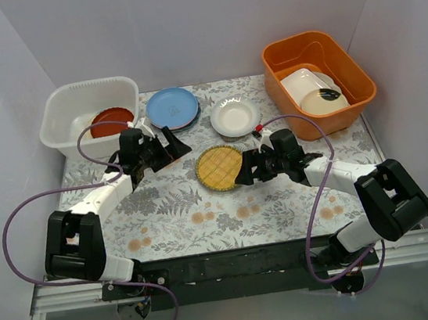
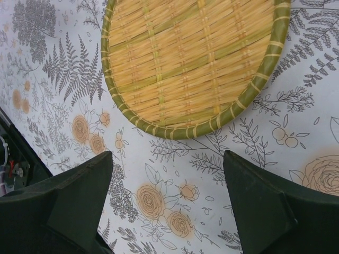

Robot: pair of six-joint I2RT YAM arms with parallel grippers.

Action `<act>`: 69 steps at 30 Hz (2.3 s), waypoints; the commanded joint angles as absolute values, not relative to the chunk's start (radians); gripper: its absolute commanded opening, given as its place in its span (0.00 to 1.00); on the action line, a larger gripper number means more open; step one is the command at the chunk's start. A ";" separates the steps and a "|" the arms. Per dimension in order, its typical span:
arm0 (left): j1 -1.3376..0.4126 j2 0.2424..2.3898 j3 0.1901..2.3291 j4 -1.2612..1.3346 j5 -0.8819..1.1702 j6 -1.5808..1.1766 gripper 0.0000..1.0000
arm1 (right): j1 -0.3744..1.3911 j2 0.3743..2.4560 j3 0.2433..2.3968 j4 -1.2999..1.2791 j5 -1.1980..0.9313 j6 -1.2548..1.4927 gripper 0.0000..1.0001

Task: Place the plates into the plastic bin on the countertop
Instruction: Pick up the plate at the center of the board.

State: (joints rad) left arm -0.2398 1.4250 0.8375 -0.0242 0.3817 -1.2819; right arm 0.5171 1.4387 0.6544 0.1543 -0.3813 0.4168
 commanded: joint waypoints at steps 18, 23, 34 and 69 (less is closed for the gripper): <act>-0.396 1.483 0.594 0.192 0.307 -1.387 0.93 | 0.449 1.488 0.630 0.299 -0.311 0.491 0.84; -0.397 1.499 0.600 0.192 0.298 -1.364 0.93 | 0.446 1.522 0.626 0.336 -0.318 0.520 0.77; -0.402 1.627 0.624 0.264 0.359 -1.394 0.91 | 0.439 1.601 0.629 0.391 -0.285 0.564 0.49; -0.452 1.686 0.551 0.408 0.483 -1.462 0.74 | 0.436 1.721 0.667 0.413 -0.322 0.568 0.10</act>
State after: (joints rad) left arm -0.4301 1.6222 0.5758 0.4095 0.4232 -1.4441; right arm 0.4377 1.7145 0.6640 0.4366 -0.3283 0.5945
